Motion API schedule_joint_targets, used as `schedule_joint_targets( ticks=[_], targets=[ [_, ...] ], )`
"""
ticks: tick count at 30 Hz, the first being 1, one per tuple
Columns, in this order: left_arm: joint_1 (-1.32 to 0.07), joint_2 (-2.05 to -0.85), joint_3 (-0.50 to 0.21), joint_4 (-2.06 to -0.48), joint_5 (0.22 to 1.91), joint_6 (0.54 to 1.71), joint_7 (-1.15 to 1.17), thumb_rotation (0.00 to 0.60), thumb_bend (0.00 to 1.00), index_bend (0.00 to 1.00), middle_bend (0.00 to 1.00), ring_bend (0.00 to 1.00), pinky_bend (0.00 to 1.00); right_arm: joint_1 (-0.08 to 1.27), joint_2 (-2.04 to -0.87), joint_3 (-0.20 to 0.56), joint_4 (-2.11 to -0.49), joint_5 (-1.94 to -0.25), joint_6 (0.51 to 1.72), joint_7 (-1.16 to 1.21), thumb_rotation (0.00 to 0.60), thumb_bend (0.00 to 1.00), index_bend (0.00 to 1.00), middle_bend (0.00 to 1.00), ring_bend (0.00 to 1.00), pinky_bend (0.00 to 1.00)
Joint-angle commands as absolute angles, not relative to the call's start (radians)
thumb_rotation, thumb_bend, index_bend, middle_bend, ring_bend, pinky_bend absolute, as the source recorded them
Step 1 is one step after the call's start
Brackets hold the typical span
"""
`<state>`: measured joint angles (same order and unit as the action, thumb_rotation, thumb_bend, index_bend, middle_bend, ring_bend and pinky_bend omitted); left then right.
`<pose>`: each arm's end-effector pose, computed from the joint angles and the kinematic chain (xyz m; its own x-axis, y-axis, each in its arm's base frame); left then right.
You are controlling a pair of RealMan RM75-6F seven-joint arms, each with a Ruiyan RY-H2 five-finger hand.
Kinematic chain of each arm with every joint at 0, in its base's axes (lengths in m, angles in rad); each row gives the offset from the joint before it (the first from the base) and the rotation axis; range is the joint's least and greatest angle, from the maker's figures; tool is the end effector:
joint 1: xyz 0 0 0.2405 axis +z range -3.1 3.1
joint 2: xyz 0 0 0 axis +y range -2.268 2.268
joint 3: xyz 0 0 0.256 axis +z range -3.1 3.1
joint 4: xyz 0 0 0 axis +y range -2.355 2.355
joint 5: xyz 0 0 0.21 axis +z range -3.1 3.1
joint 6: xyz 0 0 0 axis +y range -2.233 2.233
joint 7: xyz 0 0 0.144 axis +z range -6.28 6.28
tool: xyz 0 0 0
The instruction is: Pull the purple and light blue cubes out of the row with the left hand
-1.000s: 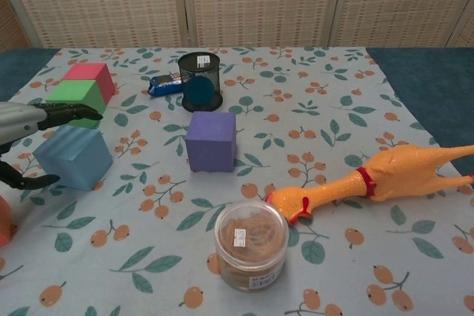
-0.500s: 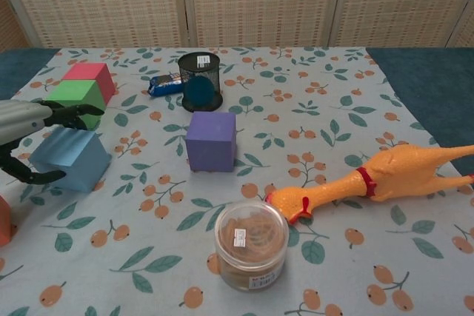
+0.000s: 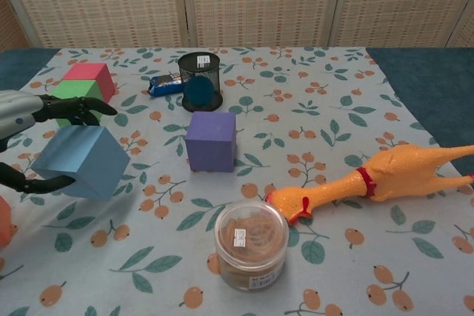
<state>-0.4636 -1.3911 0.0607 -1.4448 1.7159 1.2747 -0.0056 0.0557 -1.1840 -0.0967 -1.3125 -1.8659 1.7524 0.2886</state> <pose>-0.2234 0.2467 0.0323 0.4405 0.1669 0.8821 0.7800 -0.5576 -0.2840 -0.3124 -0.1343 0.1540 0.3106 0.0038 0.9505 -0.8818 -0.3722 0.2897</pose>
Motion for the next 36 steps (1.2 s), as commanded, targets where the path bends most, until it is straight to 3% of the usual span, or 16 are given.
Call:
schedule_joint_targets(
  ticks=[1, 6, 9, 17, 20, 27, 32, 36],
  targets=[
    [-0.448, -1.416, 0.088, -1.459, 1.798, 1.352, -0.034, 0.6, 0.38, 0.14, 0.69, 0.59, 0.24, 0.057, -1.184, -0.099, -1.313, -1.868, 1.752, 0.294, 0.6, 0.17, 0.0, 0.0, 0.0, 0.02],
    [-0.461, -1.459, 0.09, -1.418, 1.775, 1.306, -0.077, 0.6, 0.37, 0.03, 0.49, 0.38, 0.17, 0.053, -1.178, -0.096, -1.314, -1.869, 1.769, 0.3, 0.6, 0.17, 0.0, 0.0, 0.0, 0.02],
    [-0.468, -1.489, 0.078, -1.384, 1.768, 1.307, -0.113, 0.6, 0.37, 0.0, 0.41, 0.31, 0.16, 0.054, -1.179, -0.097, -1.313, -1.869, 1.765, 0.299, 0.6, 0.17, 0.0, 0.0, 0.0, 0.02],
    [-0.493, -1.477, 0.085, -1.393, 1.781, 1.293, -0.163, 0.6, 0.35, 0.0, 0.08, 0.02, 0.13, 0.057, -1.186, -0.096, -1.308, -1.864, 1.755, 0.298, 0.6, 0.18, 0.0, 0.0, 0.0, 0.02],
    [-0.496, -1.461, 0.086, -1.412, 1.773, 1.282, -0.155, 0.6, 0.35, 0.0, 0.01, 0.0, 0.13, 0.057, -1.186, -0.095, -1.308, -1.861, 1.754, 0.299, 0.6, 0.18, 0.0, 0.0, 0.0, 0.02],
    [-0.492, -1.439, 0.064, -1.418, 1.752, 1.298, -0.12, 0.6, 0.33, 0.0, 0.0, 0.0, 0.11, 0.057, -1.185, -0.094, -1.308, -1.86, 1.755, 0.302, 0.6, 0.18, 0.0, 0.0, 0.0, 0.02],
    [-0.482, -1.454, -0.072, -1.302, 1.602, 1.323, 0.009, 0.6, 0.39, 0.02, 0.17, 0.08, 0.11, 0.055, -1.18, -0.091, -1.31, -1.86, 1.764, 0.301, 0.6, 0.18, 0.0, 0.0, 0.0, 0.02],
    [-0.518, -1.473, -0.164, -1.206, 1.391, 1.15, -0.05, 0.6, 0.44, 0.06, 0.22, 0.11, 0.11, 0.056, -1.179, -0.096, -1.311, -1.863, 1.753, 0.287, 0.6, 0.18, 0.0, 0.0, 0.0, 0.02]
  ],
)
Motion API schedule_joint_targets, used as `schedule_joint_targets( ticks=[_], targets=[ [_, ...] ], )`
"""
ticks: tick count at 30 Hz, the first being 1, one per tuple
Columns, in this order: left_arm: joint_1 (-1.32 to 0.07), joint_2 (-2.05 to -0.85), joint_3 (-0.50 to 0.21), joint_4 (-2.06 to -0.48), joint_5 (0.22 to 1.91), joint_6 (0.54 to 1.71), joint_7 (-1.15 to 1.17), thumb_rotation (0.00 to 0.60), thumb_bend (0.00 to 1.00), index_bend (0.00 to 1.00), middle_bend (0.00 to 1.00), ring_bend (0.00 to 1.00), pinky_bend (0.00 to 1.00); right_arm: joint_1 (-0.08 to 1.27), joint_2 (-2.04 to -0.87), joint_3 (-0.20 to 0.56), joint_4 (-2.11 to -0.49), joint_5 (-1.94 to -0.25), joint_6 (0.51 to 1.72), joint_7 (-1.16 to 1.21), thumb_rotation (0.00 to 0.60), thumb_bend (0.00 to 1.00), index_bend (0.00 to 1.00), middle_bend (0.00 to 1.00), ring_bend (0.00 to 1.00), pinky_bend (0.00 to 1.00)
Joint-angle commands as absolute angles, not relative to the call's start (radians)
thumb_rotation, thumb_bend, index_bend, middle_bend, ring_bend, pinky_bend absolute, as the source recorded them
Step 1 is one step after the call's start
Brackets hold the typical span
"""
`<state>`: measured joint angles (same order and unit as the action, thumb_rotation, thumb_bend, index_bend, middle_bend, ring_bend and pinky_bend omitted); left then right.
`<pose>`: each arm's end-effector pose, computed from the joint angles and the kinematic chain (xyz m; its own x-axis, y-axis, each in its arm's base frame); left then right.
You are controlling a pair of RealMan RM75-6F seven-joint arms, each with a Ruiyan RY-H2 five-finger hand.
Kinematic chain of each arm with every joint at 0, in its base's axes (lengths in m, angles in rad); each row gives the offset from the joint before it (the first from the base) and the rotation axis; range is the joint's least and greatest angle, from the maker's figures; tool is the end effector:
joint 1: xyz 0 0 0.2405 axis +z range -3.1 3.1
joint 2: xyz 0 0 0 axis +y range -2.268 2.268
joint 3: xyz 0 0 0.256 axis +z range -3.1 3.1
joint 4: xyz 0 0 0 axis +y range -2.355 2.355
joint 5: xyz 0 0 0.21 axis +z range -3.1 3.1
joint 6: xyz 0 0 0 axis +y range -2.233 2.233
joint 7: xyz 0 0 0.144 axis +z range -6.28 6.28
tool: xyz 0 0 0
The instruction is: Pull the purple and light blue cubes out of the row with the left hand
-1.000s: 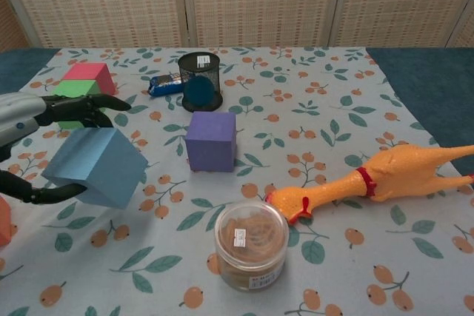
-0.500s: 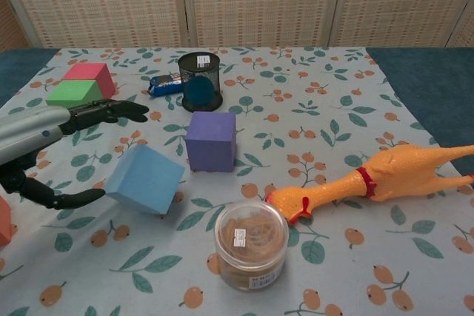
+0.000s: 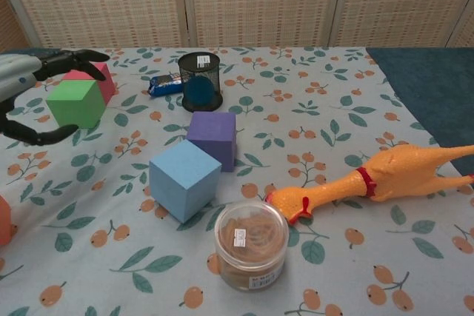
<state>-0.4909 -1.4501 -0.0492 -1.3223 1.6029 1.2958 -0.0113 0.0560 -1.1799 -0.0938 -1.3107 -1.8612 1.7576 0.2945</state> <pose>-0.2281 0.2924 0.0445 0.4118 0.0356 0.9106 0.8172 -0.4566 -0.3517 -0.3130 -0.1351 0.1567 0.3094 0.0111 0.9509 -0.8821 -0.3701 0.2913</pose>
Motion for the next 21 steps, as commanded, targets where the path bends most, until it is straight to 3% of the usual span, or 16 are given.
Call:
schedule_joint_targets(
  ticks=[1, 4, 8, 17, 21],
  targets=[
    [-0.534, -1.474, -0.181, -1.181, 1.329, 1.071, -0.068, 0.6, 0.45, 0.06, 0.22, 0.11, 0.1, 0.056, -1.174, -0.103, -1.314, -1.867, 1.747, 0.284, 0.6, 0.18, 0.0, 0.0, 0.0, 0.02],
    [-0.567, -1.494, -0.208, -1.091, 1.23, 0.947, -0.082, 0.6, 0.45, 0.07, 0.21, 0.1, 0.1, 0.054, -1.156, -0.109, -1.328, -1.87, 1.745, 0.281, 0.6, 0.18, 0.0, 0.0, 0.0, 0.02],
    [-0.585, -1.545, -0.223, -0.978, 1.166, 0.882, -0.083, 0.6, 0.45, 0.08, 0.2, 0.1, 0.1, 0.05, -1.149, -0.106, -1.336, -1.867, 1.756, 0.284, 0.6, 0.18, 0.0, 0.0, 0.0, 0.02],
    [-0.6, -1.582, -0.205, -0.932, 1.179, 0.882, -0.043, 0.6, 0.45, 0.09, 0.21, 0.11, 0.1, 0.053, -1.148, -0.101, -1.333, -1.861, 1.749, 0.288, 0.6, 0.18, 0.0, 0.0, 0.0, 0.02],
    [-0.6, -1.568, -0.2, -0.988, 1.208, 0.898, -0.07, 0.6, 0.45, 0.06, 0.24, 0.23, 0.11, 0.052, -1.149, -0.099, -1.334, -1.86, 1.752, 0.289, 0.6, 0.18, 0.0, 0.0, 0.0, 0.02]
  ],
)
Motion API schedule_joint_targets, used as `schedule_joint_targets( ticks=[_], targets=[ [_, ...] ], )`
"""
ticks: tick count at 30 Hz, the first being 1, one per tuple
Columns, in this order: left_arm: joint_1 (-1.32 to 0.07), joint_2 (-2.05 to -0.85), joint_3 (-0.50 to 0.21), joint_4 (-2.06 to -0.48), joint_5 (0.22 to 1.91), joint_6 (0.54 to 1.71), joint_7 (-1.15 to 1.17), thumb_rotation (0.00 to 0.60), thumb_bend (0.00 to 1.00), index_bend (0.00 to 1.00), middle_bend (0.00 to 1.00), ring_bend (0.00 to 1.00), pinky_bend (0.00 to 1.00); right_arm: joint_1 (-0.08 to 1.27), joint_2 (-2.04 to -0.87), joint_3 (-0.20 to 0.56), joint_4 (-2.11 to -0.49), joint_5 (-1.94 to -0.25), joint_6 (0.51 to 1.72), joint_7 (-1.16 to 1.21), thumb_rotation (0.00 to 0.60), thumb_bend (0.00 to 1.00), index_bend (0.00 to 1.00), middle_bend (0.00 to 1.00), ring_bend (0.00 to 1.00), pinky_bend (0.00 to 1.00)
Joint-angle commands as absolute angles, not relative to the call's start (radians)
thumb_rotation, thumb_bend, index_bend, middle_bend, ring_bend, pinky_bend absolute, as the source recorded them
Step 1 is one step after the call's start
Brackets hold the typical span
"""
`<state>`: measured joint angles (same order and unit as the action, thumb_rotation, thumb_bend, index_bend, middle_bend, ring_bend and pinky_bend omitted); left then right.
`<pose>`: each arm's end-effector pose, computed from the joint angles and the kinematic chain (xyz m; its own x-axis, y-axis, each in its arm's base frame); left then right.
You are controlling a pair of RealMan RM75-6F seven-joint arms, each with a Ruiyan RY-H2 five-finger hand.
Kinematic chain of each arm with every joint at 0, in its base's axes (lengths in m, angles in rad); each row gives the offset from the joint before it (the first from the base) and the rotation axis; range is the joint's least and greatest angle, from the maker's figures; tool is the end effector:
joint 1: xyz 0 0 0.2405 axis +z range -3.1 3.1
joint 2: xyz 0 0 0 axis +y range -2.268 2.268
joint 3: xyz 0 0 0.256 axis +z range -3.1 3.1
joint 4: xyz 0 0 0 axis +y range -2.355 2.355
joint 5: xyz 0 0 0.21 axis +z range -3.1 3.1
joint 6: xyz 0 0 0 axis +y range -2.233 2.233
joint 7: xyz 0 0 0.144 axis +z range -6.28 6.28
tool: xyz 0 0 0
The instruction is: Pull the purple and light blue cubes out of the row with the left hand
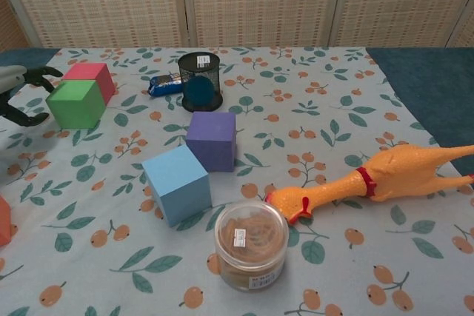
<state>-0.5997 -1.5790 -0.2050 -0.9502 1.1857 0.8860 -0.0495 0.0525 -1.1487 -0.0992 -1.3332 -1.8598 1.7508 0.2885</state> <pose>-0.3002 0.3822 0.0418 0.3972 0.2050 0.8946 0.9157 -0.0233 -0.4012 -0.3131 -0.1331 0.1636 0.3256 0.0018 0.9455 -0.8814 -0.3613 0.3043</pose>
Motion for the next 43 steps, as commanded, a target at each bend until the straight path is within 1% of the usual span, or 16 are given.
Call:
schedule_joint_targets(
  ticks=[1, 2, 5, 11, 16, 19, 22, 23, 25, 26, 28, 30, 33, 35, 40, 43],
  targets=[
    [-0.6, -1.564, -0.199, -1.003, 1.218, 0.906, -0.078, 0.6, 0.45, 0.05, 0.25, 0.25, 0.11, 0.052, -1.149, -0.098, -1.335, -1.859, 1.754, 0.29, 0.6, 0.18, 0.0, 0.0, 0.0, 0.02],
    [-0.599, -1.557, -0.195, -1.026, 1.237, 0.923, -0.084, 0.6, 0.45, 0.03, 0.25, 0.27, 0.11, 0.05, -1.15, -0.095, -1.336, -1.858, 1.759, 0.292, 0.6, 0.18, 0.0, 0.0, 0.0, 0.02],
    [-0.585, -1.529, -0.169, -1.125, 1.32, 1.005, -0.1, 0.6, 0.45, 0.0, 0.25, 0.27, 0.11, 0.048, -1.155, -0.089, -1.334, -1.854, 1.77, 0.297, 0.6, 0.18, 0.0, 0.0, 0.0, 0.02],
    [-0.549, -1.449, -0.08, -1.363, 1.513, 1.149, -0.111, 0.6, 0.45, 0.0, 0.25, 0.29, 0.11, 0.05, -1.161, -0.086, -1.331, -1.849, 1.765, 0.31, 0.6, 0.18, 0.0, 0.0, 0.0, 0.02],
    [-0.529, -1.412, -0.024, -1.471, 1.635, 1.233, -0.067, 0.6, 0.45, 0.0, 0.25, 0.29, 0.12, 0.048, -1.16, -0.084, -1.33, -1.851, 1.774, 0.317, 0.6, 0.18, 0.0, 0.0, 0.0, 0.02],
    [-0.508, -1.412, -0.02, -1.486, 1.684, 1.311, -0.016, 0.6, 0.45, 0.0, 0.24, 0.29, 0.12, 0.047, -1.16, -0.085, -1.331, -1.854, 1.777, 0.317, 0.6, 0.18, 0.0, 0.0, 0.0, 0.02],
    [-0.498, -1.41, -0.018, -1.491, 1.697, 1.338, -0.003, 0.6, 0.45, 0.0, 0.24, 0.29, 0.13, 0.047, -1.16, -0.086, -1.331, -1.855, 1.776, 0.317, 0.6, 0.18, 0.0, 0.0, 0.0, 0.02],
    [-0.494, -1.408, -0.016, -1.494, 1.701, 1.347, -0.001, 0.6, 0.45, 0.0, 0.23, 0.27, 0.12, 0.047, -1.161, -0.087, -1.331, -1.855, 1.775, 0.317, 0.6, 0.18, 0.0, 0.0, 0.0, 0.02],
    [-0.447, -1.365, 0.011, -1.52, 1.702, 1.393, 0.011, 0.6, 0.45, 0.0, 0.18, 0.19, 0.12, 0.048, -1.163, -0.088, -1.328, -1.859, 1.773, 0.309, 0.6, 0.18, 0.0, 0.0, 0.0, 0.02],
    [-0.429, -1.349, 0.023, -1.531, 1.704, 1.412, 0.008, 0.6, 0.45, 0.0, 0.15, 0.13, 0.11, 0.047, -1.164, -0.087, -1.328, -1.86, 1.774, 0.306, 0.6, 0.18, 0.0, 0.0, 0.0, 0.02],
    [-0.376, -1.321, 0.053, -1.537, 1.716, 1.477, -0.019, 0.6, 0.44, 0.0, 0.09, 0.05, 0.09, 0.045, -1.168, -0.085, -1.327, -1.86, 1.779, 0.298, 0.6, 0.18, 0.0, 0.0, 0.0, 0.02],
    [-0.321, -1.312, 0.077, -1.514, 1.726, 1.551, -0.053, 0.6, 0.43, 0.0, 0.04, 0.01, 0.08, 0.043, -1.171, -0.081, -1.326, -1.858, 1.783, 0.287, 0.6, 0.18, 0.0, 0.0, 0.0, 0.02],
    [-0.234, -1.336, 0.096, -1.431, 1.703, 1.644, -0.106, 0.6, 0.41, 0.0, 0.0, 0.0, 0.07, 0.034, -1.179, -0.071, -1.328, -1.838, 1.781, 0.244, 0.6, 0.18, 0.0, 0.0, 0.0, 0.02],
    [-0.228, -1.327, 0.106, -1.402, 1.705, 1.629, -0.095, 0.6, 0.4, 0.0, 0.0, 0.0, 0.05, 0.032, -1.184, -0.068, -1.331, -1.839, 1.782, 0.22, 0.6, 0.18, 0.0, 0.0, 0.0, 0.02],
    [-0.222, -1.335, 0.073, -1.38, 1.669, 1.616, -0.098, 0.6, 0.39, 0.0, 0.0, 0.0, 0.05, 0.027, -1.185, -0.074, -1.343, -1.844, 1.782, 0.214, 0.6, 0.18, 0.0, 0.0, 0.0, 0.02],
    [-0.223, -1.327, 0.07, -1.382, 1.664, 1.597, -0.112, 0.6, 0.39, 0.0, 0.0, 0.0, 0.05, 0.024, -1.181, -0.075, -1.35, -1.842, 1.78, 0.206, 0.6, 0.18, 0.0, 0.0, 0.0, 0.02]
  ],
)
